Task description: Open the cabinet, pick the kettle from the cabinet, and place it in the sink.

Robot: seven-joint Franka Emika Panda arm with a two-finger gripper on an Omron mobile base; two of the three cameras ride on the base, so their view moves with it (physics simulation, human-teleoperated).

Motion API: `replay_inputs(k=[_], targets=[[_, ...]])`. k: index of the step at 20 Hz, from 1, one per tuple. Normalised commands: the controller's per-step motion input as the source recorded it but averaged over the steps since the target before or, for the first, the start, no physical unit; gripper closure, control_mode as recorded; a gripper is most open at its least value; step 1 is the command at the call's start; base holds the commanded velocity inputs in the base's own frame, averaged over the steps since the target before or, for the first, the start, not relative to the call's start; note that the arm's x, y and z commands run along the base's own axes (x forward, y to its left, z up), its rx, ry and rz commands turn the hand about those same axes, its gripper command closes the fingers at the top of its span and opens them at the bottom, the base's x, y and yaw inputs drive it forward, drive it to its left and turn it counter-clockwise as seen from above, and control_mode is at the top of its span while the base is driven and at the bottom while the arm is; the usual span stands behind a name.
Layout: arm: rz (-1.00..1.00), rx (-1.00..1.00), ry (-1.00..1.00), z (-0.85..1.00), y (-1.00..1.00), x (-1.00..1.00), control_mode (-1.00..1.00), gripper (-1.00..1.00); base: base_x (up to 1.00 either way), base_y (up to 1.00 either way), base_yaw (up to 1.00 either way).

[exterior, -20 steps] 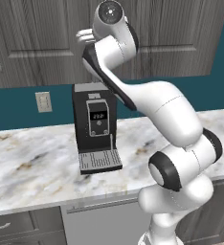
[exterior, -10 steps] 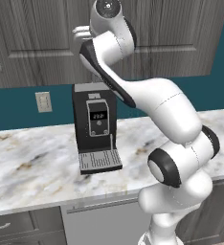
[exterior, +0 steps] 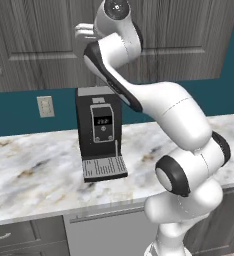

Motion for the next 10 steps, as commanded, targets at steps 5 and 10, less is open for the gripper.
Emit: replay_inputs(k=[5, 10], targets=[[0.09, 0.15, -0.01, -0.3, 0.27, -0.08, -1.0, 1.0, 0.0, 0.0, 0.0], [0.13, 0.08, 0.0, -0.25, 0.31, -0.24, -1.0, 1.0, 0.0, 0.0, 0.0]])
